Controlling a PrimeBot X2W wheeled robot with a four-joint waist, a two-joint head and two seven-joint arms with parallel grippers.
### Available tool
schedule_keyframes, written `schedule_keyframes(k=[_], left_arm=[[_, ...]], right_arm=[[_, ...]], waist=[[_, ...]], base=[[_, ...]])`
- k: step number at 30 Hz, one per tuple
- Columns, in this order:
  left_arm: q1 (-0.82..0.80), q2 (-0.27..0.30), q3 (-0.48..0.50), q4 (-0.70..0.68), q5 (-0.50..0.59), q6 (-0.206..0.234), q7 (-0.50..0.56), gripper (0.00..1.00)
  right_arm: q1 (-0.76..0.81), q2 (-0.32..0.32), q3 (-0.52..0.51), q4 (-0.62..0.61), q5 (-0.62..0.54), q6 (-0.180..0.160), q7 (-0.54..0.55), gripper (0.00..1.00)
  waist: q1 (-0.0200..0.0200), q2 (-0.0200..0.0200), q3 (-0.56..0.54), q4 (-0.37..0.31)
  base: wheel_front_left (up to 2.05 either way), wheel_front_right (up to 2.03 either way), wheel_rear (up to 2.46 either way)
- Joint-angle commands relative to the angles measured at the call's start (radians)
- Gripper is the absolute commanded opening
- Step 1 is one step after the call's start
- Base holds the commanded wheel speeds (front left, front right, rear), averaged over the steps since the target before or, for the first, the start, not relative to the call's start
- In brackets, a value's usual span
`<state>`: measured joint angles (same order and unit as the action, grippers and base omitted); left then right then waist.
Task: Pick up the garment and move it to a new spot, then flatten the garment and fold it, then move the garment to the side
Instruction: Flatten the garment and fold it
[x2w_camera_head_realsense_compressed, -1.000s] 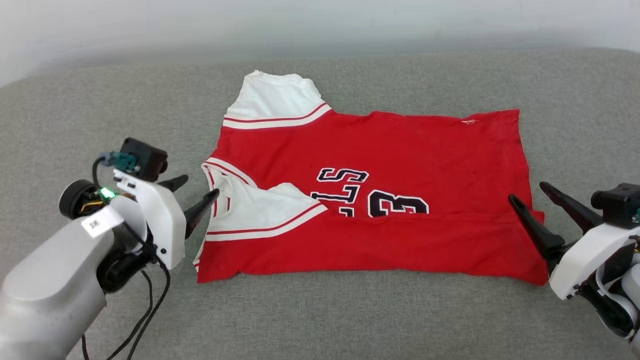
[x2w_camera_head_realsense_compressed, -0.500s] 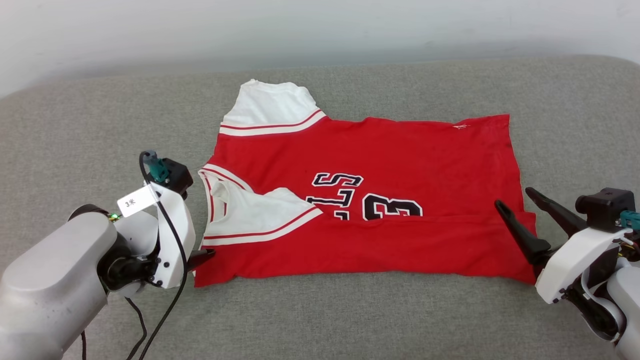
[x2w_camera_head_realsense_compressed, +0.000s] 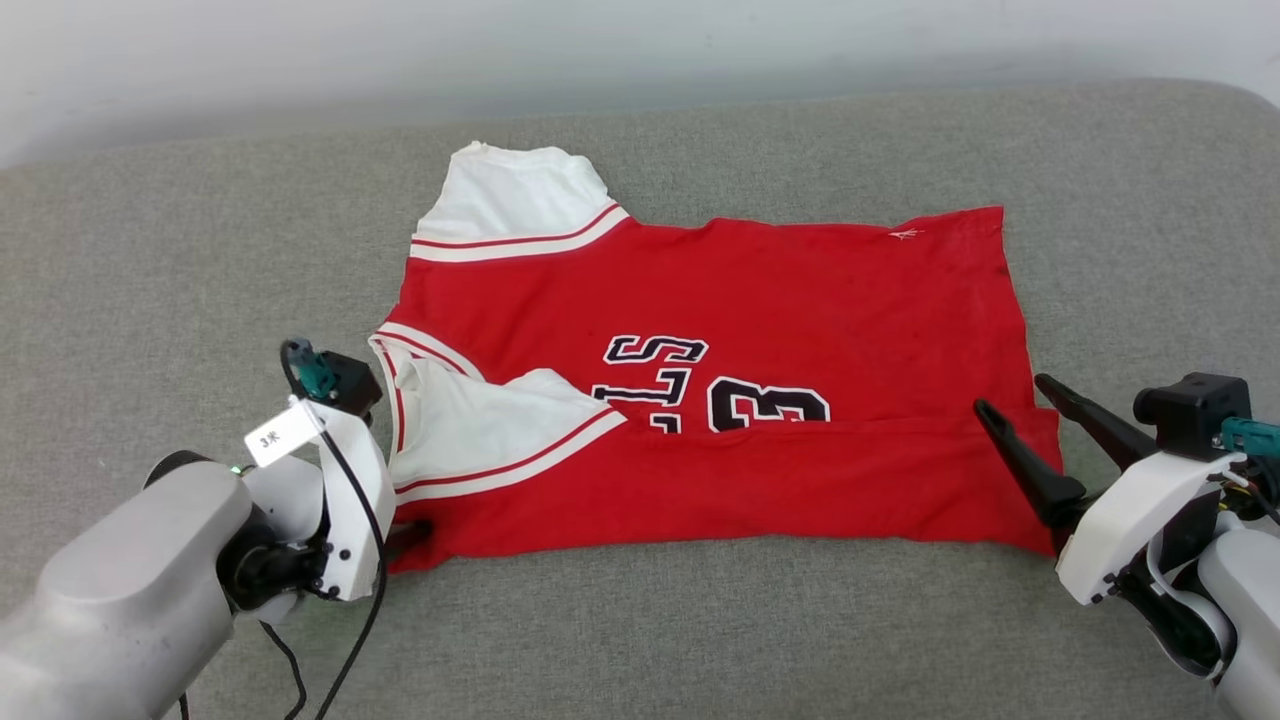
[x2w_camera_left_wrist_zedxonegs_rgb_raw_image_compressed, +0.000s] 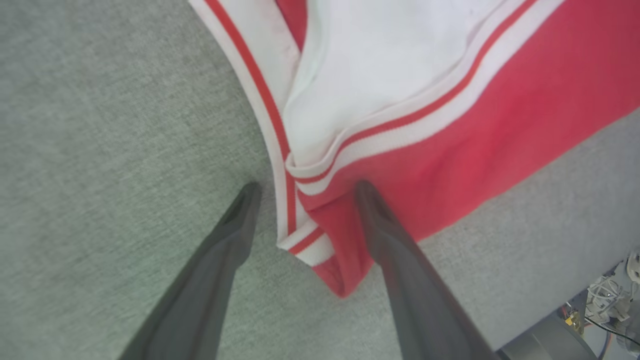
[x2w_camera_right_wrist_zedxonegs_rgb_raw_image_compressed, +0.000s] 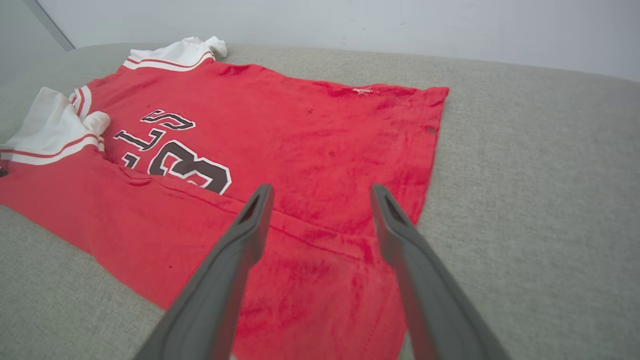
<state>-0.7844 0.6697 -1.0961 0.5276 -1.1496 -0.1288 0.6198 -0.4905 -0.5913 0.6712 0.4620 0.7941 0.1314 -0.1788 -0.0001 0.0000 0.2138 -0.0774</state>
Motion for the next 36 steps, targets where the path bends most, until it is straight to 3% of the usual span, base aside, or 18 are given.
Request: schedule_keyframes(k=[1,2,8,15,19,23,27,36], left_arm=[[0.059,-0.037,-0.048,-0.003,0.004,-0.001,-0.006,0.31],[0.061,-0.035,-0.052,-0.006,0.003,-0.002,-0.013,0.0],[0.032,0.002,-0.066,-0.038,0.032,-0.001,-0.103,0.0],[0.025,0.04,-0.077,-0.102,0.05,-0.001,-0.202,0.0],[0.015,0.054,-0.084,-0.135,0.064,-0.001,-0.233,0.0],[-0.001,0.057,-0.091,-0.16,0.083,-0.001,-0.249,0.0],[-0.011,0.054,-0.094,-0.17,0.092,-0.001,-0.255,0.0],[-0.049,0.04,-0.103,-0.183,0.125,-0.001,-0.273,0.0]], right_arm=[[-0.01,-0.003,0.0,0.005,0.005,-0.002,-0.003,1.0],[-0.014,-0.008,-0.001,0.006,0.002,-0.002,-0.003,1.0],[-0.039,-0.068,-0.015,-0.012,-0.014,-0.002,0.034,1.0],[-0.033,-0.208,-0.012,-0.09,0.069,-0.002,0.305,1.0],[-0.015,-0.254,-0.01,-0.132,0.109,-0.001,0.479,1.0],[0.004,-0.238,-0.023,-0.14,0.142,-0.002,0.594,1.0],[0.017,-0.199,-0.036,-0.118,0.145,-0.002,0.63,1.0],[0.045,-0.046,-0.009,0.027,0.094,-0.001,0.685,1.0]], waist=[[0.0001,0.0,-0.007,0.003],[0.0001,0.0,-0.012,0.004],[0.0001,0.0,-0.043,0.017],[0.0001,0.0,-0.064,0.034],[0.0001,0.0,-0.061,0.041],[0.0001,0.0,-0.05,0.05],[0.0001,0.0,-0.037,0.057],[0.0001,0.0,0.017,0.083]], base=[[0.0,0.0,0.0],[0.0,0.0,0.0],[0.0,0.0,0.0],[0.0,0.0,0.0],[0.0,0.0,0.0],[0.0,0.0,0.0],[0.0,0.0,0.0],[0.0,0.0,0.0]])
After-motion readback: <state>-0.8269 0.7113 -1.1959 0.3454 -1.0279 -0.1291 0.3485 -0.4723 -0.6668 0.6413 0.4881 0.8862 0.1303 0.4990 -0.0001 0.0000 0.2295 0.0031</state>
